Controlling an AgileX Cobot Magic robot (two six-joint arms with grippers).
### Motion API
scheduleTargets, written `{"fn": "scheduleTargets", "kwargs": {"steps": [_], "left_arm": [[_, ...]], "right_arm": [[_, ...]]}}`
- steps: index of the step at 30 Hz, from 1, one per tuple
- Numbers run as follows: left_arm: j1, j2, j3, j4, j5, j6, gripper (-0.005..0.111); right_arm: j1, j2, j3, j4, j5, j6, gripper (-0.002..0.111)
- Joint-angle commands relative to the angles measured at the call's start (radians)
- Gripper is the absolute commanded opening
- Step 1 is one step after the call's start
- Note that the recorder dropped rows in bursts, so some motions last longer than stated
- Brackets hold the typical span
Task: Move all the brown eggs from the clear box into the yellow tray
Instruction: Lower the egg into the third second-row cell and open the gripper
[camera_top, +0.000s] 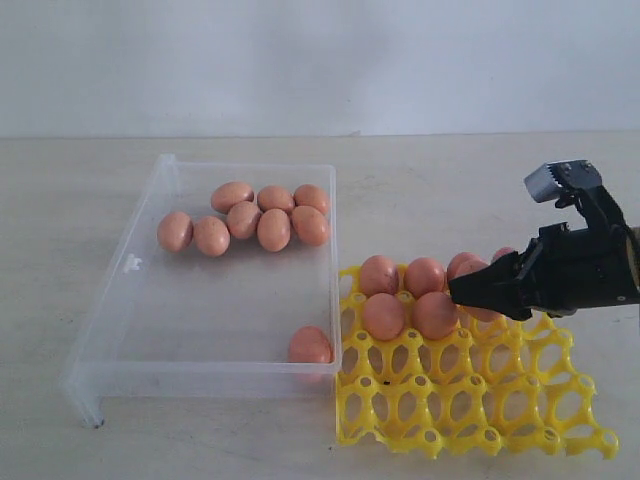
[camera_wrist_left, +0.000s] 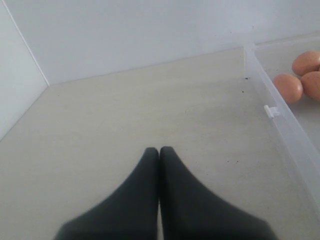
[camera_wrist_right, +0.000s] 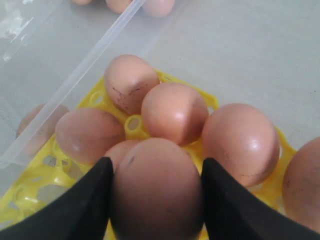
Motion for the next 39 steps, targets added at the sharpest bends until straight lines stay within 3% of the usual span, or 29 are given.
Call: {"fn": "scheduleTargets", "kwargs": {"steps": [1,4,6,11,14,21,31,35,39], "left_arm": [[-0.003,0.003,0.000,0.007,0.005,0.001,-0.004],[-0.003,0.003,0.000,0.007,0.005,0.001,-0.004],[-0.003,0.003,0.000,0.007,0.005,0.001,-0.001],[-0.003,0.003,0.000,0.064,0.014,0.001,0.029],[-0.003,0.003,0.000,0.060,0.021,0.001,0.034],[-0.003,0.003,0.000,0.056,0.021,0.001,0.032],[-0.003,0.003,0.000,0.053,0.021,0.001,0.004],[-0.003,0.003,0.000,0.051,0.017,0.001,0.004],[-0.003,0.003,0.000,0.048,0.017,0.001,0.002]], "right_arm": [[0.001,-0.002,0.004,0.019,0.012,-0.020,0.000],[0.001,-0.002,0.004,0.022,0.012,-0.020,0.004],[0.001,-0.002,0.004,0.022,0.012,-0.020,0.013],[0.001,-0.002,0.004,0.022,0.012,-0.020,0.049],[0.001,-0.002,0.004,0.050,0.012,-0.020,0.061],[0.001,-0.002,0.004,0.052,0.012,-0.023,0.061],[0.001,-0.004,0.004,0.110,0.013,-0.008,0.061],[0.001,-0.006,0.004,0.144,-0.182,0.114,0.061],[0.001,-0.007,0.002,0.190,-0.433,0.117,0.058]]}}
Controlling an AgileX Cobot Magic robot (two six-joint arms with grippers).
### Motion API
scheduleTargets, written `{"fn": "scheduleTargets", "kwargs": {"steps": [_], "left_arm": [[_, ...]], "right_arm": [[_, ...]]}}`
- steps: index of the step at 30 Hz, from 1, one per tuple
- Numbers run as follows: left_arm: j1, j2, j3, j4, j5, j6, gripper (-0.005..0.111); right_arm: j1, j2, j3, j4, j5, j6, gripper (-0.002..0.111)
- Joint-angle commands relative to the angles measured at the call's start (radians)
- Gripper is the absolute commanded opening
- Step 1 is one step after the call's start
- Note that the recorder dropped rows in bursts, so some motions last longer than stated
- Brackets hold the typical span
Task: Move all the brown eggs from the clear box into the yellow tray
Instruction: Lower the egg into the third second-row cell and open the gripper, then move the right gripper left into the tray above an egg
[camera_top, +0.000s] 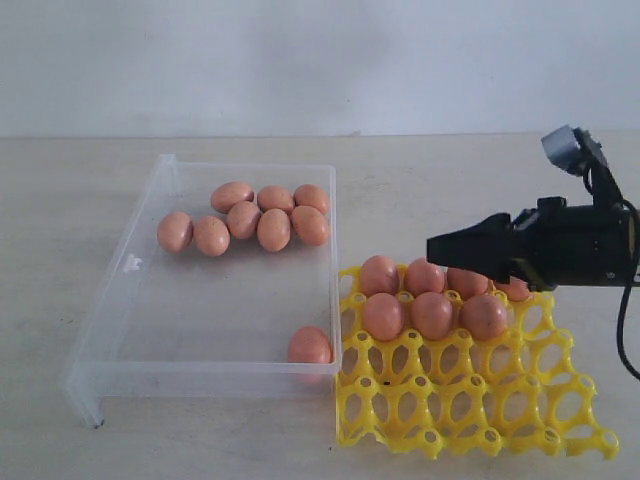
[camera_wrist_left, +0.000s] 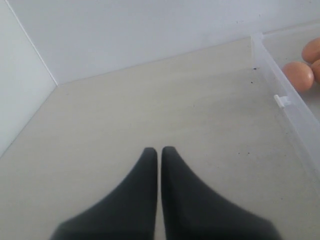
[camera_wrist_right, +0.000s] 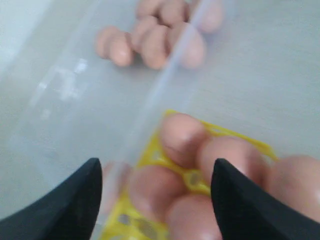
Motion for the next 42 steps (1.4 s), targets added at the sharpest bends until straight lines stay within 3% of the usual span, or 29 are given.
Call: {"fn": "scheduleTargets", "kwargs": {"steps": [1,5,9,11,13,14,18,20,22,24,26,31,34,37,39,42], "left_arm": [[-0.003,0.003,0.000,-0.008,0.000,0.001,0.002],[-0.003,0.003,0.000,-0.008,0.000,0.001,0.002],[-0.003,0.003,0.000,-0.008,0.000,0.001,0.007],[-0.003,0.003,0.000,-0.008,0.000,0.001,0.015],[-0.003,0.003,0.000,-0.008,0.002,0.001,0.024],[-0.003,0.003,0.000,-0.005,0.004,0.001,0.027],[-0.003,0.003,0.000,-0.004,0.004,0.001,0.030],[-0.003,0.003,0.000,-0.004,0.004,0.001,0.030],[-0.003,0.003,0.000,-0.004,0.004,0.001,0.029],[-0.003,0.003,0.000,-0.004,0.004,0.001,0.024],[-0.003,0.003,0.000,-0.004,0.004,0.001,0.017],[-0.003,0.003,0.000,-0.004,0.004,0.001,-0.002],[-0.003,0.003,0.000,-0.004,0.004,0.001,-0.004],[-0.003,0.003,0.000,-0.004,0.002,0.001,-0.004],[-0.003,0.003,0.000,-0.004,0.002,0.001,-0.004],[-0.003,0.003,0.000,-0.004,0.000,0.001,-0.004]], "right_arm": [[0.001,-0.007,-0.003,0.077,-0.234,0.019,0.055],[0.057,-0.053,-0.092,0.076,-0.234,0.201,0.029],[0.221,-0.119,-0.251,0.000,-0.234,0.227,0.000],[0.326,-0.145,-0.349,-0.116,-0.155,0.229,0.000],[0.465,-0.163,-0.444,-0.311,0.080,0.282,0.000],[0.520,-0.165,-0.455,-0.311,0.189,0.297,0.000],[0.752,-0.148,-0.499,-0.311,0.918,0.397,0.000],[0.819,-0.115,-0.513,-0.311,1.146,0.312,0.000],[0.862,-0.068,-0.526,-0.311,1.303,0.076,0.000],[0.892,-0.027,-0.547,-0.139,1.448,-0.219,0.000],[0.908,0.016,-0.596,0.144,1.615,-0.553,0.000],[0.890,0.097,-0.805,0.887,1.897,-1.180,0.000],[0.888,0.141,-0.941,1.171,2.062,-1.322,0.000],[0.888,0.180,-1.008,1.267,2.122,-1.344,0.001],[0.888,0.199,-1.022,1.287,2.117,-1.344,0.007],[0.888,0.232,-1.024,1.320,2.109,-1.332,0.025]]}}
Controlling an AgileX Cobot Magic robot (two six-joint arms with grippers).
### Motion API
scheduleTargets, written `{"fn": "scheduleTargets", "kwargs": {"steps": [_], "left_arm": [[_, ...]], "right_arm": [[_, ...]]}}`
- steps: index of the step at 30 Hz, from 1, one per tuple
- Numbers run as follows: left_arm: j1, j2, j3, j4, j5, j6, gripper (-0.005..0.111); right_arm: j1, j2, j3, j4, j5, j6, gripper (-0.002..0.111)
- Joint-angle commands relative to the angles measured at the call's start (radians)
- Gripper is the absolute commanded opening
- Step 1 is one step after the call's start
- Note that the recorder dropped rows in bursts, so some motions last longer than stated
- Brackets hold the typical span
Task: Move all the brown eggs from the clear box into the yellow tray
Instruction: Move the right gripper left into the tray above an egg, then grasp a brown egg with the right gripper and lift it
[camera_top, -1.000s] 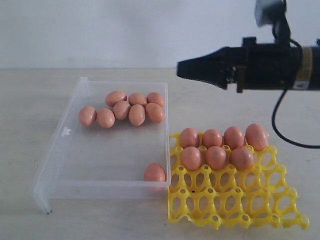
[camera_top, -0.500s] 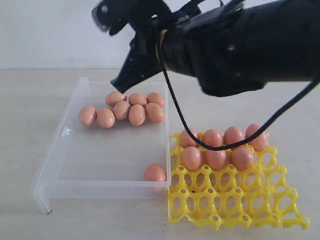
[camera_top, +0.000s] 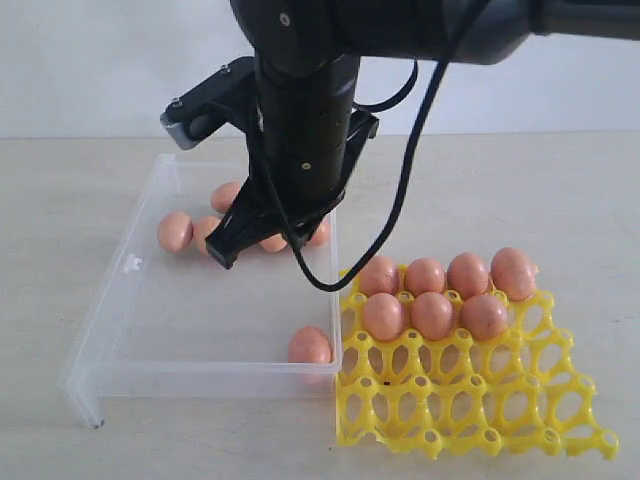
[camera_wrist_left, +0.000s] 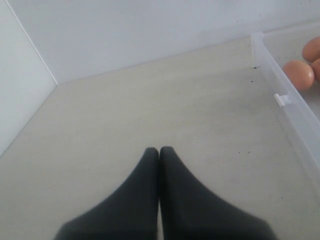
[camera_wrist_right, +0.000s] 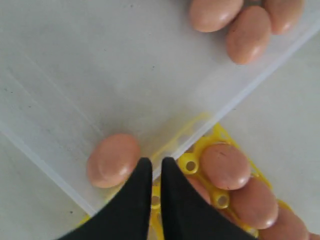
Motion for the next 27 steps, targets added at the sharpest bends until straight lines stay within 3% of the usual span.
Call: {"fn": "scheduleTargets", "kwargs": {"steps": [1,4,6,17,19,23,27], "left_arm": [[-0.003,0.003,0.000,-0.004,-0.002,0.001,-0.004],[-0.003,0.003,0.000,-0.004,-0.002,0.001,-0.004],[-0.003,0.003,0.000,-0.004,-0.002,0.001,-0.004],[-0.003,0.003,0.000,-0.004,-0.002,0.001,-0.003],[-0.003,0.003,0.000,-0.004,0.000,0.001,0.003],[-0.003,0.003,0.000,-0.004,0.000,0.001,0.030],[-0.003,0.003,0.000,-0.004,0.000,0.001,0.033]], "right_arm": [[-0.001,0.049,-0.013,0.066,0.012,0.001,0.032],[-0.001,0.087,-0.013,0.094,0.003,0.015,0.051],[-0.001,0.110,-0.013,0.096,-0.015,0.052,0.054],[-0.001,0.180,-0.013,0.151,-0.045,0.196,0.054],[-0.001,0.189,-0.013,0.159,-0.015,0.205,0.054],[-0.001,0.220,-0.013,0.157,-0.002,0.247,0.054],[-0.001,0.262,-0.013,0.150,-0.002,0.286,0.054]]}}
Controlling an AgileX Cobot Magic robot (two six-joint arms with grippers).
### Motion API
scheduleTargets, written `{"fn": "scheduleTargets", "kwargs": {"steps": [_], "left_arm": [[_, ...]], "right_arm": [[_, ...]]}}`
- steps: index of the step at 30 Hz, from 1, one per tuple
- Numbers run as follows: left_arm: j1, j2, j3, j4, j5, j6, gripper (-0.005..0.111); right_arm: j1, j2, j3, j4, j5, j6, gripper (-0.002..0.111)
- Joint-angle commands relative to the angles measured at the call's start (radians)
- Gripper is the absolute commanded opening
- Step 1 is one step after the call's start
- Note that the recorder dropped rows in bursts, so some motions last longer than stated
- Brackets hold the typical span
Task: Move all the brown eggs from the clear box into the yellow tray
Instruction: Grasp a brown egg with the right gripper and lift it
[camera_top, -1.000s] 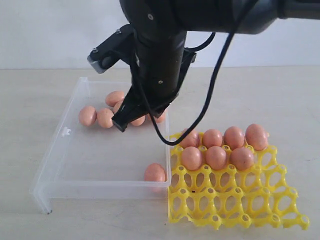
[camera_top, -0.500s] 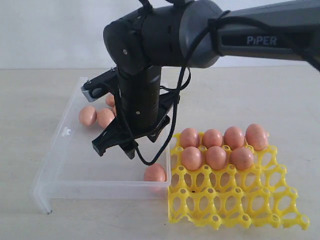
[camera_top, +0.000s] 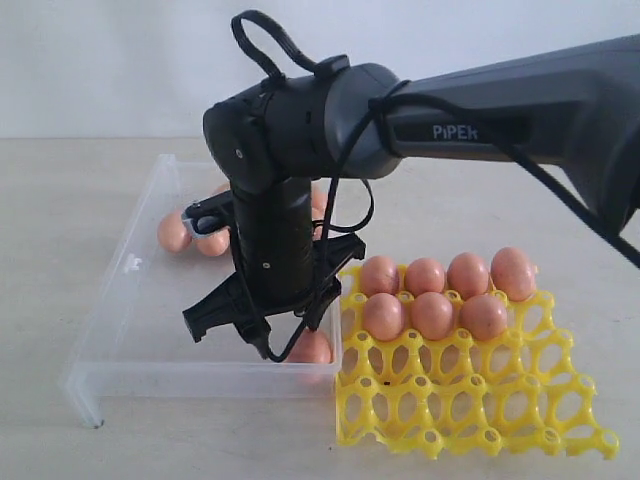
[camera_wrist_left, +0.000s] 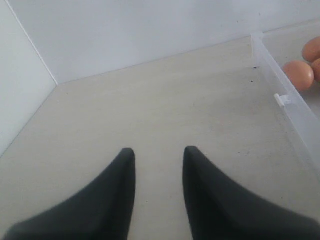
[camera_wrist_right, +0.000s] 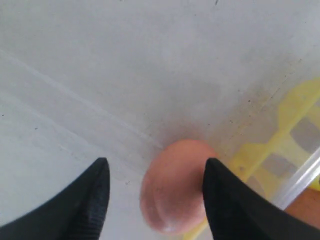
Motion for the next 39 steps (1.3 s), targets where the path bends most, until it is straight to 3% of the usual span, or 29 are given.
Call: {"fn": "scheduleTargets", "kwargs": {"steps": [1,8,12,15,22,28,30,31,32,39], "left_arm": [[-0.003,0.003,0.000,-0.004,0.000,0.001,0.032],[-0.003,0.003,0.000,-0.004,0.000,0.001,0.029],[-0.003,0.003,0.000,-0.004,0.000,0.001,0.007],[-0.003,0.003,0.000,-0.004,0.000,0.001,-0.004],[-0.003,0.003,0.000,-0.004,0.000,0.001,-0.004],[-0.003,0.003,0.000,-0.004,0.000,0.001,-0.004],[-0.003,0.003,0.000,-0.004,-0.002,0.001,-0.004],[-0.003,0.003,0.000,-0.004,-0.002,0.001,-0.004],[-0.003,0.003,0.000,-0.004,-0.002,0.001,-0.004],[-0.003,0.003,0.000,-0.004,-0.002,0.001,-0.004]], "right_arm": [[-0.001,0.041,-0.004,-0.025,-0.010,0.055,0.054],[-0.001,0.057,-0.004,-0.015,-0.149,0.077,0.054],[-0.001,0.057,-0.004,-0.029,-0.111,0.075,0.054],[-0.001,0.057,-0.006,-0.032,-0.063,0.030,0.054],[-0.001,0.052,-0.006,-0.039,0.077,-0.019,0.054],[-0.001,0.052,-0.006,-0.039,0.014,-0.019,0.052],[-0.001,0.052,-0.006,-0.039,-0.019,-0.019,0.041],[-0.001,0.052,-0.006,-0.041,-0.036,-0.022,0.017],[-0.001,0.052,-0.006,-0.046,-0.045,-0.029,0.004],[-0.001,0.010,-0.043,-0.074,-0.247,-0.132,0.000]]}}
